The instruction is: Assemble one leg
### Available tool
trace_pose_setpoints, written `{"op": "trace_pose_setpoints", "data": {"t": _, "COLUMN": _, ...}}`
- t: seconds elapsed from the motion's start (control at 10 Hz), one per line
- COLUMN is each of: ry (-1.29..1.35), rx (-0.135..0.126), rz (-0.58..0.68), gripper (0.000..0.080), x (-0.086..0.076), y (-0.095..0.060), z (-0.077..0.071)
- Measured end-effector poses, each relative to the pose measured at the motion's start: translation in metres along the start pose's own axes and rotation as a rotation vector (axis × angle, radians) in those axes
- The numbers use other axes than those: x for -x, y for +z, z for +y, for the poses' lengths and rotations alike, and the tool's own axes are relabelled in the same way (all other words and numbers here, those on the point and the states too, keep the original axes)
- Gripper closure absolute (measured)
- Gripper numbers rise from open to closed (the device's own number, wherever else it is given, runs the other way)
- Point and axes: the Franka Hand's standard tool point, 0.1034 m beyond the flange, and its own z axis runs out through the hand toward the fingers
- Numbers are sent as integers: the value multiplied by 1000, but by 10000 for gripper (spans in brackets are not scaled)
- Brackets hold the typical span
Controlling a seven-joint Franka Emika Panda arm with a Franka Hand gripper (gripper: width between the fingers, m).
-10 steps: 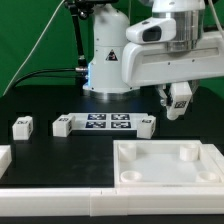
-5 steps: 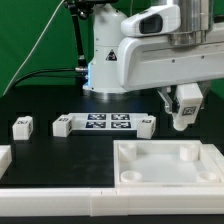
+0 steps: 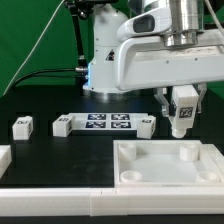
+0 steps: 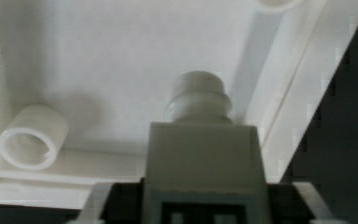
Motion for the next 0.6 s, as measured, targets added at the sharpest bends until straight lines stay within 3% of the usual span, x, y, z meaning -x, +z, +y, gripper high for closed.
{"op": "trace_pose_setpoints", "data": {"t": 0.4, "ry": -8, "rx": -5, "rz": 70, "gripper": 508, "x": -56, "y": 8, "z": 2}}
{"op": "trace_pose_setpoints", "data": {"t": 0.6, "ry": -22, "rx": -1, "rz": 93, "gripper": 508, "x": -59, "y": 12, "z": 3}}
